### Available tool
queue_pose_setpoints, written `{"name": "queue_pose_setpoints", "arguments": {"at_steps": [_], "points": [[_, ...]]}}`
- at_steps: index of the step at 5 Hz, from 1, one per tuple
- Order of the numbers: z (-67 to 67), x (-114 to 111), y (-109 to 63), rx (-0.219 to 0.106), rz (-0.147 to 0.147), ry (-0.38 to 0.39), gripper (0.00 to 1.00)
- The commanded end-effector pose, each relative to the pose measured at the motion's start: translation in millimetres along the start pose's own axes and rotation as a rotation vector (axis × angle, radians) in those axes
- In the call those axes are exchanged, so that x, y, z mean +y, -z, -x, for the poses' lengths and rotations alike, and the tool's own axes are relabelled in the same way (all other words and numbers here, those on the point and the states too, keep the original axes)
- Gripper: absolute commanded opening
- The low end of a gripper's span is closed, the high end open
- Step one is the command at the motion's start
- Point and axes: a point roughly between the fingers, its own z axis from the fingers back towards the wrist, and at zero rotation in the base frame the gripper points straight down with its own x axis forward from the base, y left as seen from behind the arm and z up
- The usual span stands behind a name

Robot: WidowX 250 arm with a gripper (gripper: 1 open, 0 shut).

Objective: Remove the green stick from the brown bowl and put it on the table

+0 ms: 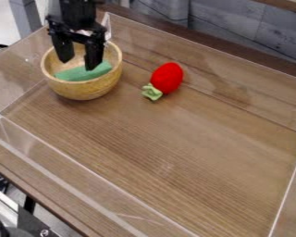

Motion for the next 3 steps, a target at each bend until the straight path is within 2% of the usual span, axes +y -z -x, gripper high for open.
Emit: {"name": "queue_pose_setpoints", "arguments": {"at_steps": [1, 3], "points": [[-11.9, 12.5, -11.7, -0.062, -0.021, -0.025, 1.0], [-21.3, 17.5, -2.4, -0.065, -0.015, -0.039, 1.0]]}}
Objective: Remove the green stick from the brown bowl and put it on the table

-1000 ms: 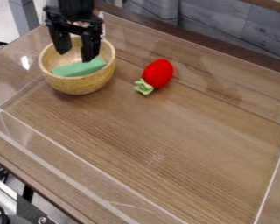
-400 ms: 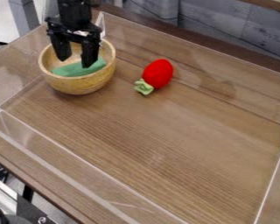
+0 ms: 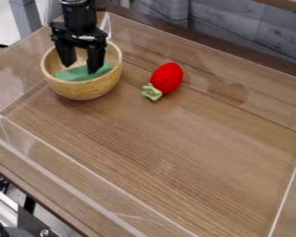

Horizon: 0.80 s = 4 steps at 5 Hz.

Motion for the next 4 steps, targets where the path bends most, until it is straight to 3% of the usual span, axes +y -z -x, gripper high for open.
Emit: {"name": "queue_pose_setpoints", "arguments": {"at_steps": [1, 2, 3, 4], "points": [[-10.1, 10.0, -16.4, -0.064, -0.02, -0.019, 1.0], [-13.0, 12.2, -13.8, -0.064, -0.016, -0.026, 0.0], [-14.2, 13.6, -12.1, -0.065, -0.012, -0.028, 0.0], [-15.0, 14.4, -9.6, -0.061, 0.002, -0.024, 1.0]]}}
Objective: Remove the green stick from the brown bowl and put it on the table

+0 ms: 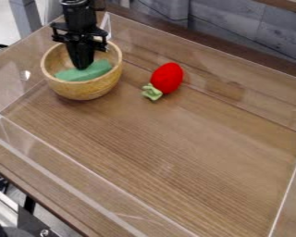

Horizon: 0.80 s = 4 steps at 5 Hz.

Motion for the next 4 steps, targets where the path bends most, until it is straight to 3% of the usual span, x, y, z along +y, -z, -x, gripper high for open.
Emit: {"name": "queue_pose_setpoints", "arguments": {"at_steps": [1, 2, 3, 4], "points": [[-4.7, 5, -10.1, -0.033, 0.001, 0.001, 1.0], [-5.7, 5, -7.7, -0.034, 0.007, 0.005, 0.0], [-6.7, 6, -5.2, -0.035, 0.008, 0.011, 0.0], [-5.5, 2, -25.6, -0.069, 0.034, 0.003, 0.0]]}}
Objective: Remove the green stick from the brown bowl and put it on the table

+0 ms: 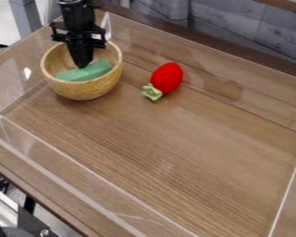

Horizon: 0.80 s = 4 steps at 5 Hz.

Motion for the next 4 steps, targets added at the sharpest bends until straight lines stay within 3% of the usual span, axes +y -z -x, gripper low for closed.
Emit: {"name": "queue_pose_setpoints", "arguments": {"at_steps": [1, 3, 4], "points": [[-2.4, -2, -47.2, -0.103, 0.0, -0.006, 0.0], [0.0, -17, -83.4, -0.158, 0.054, -0.007, 0.0], [1.4, -32, -91.2, -0.171, 0.069, 0.013, 0.0]]}}
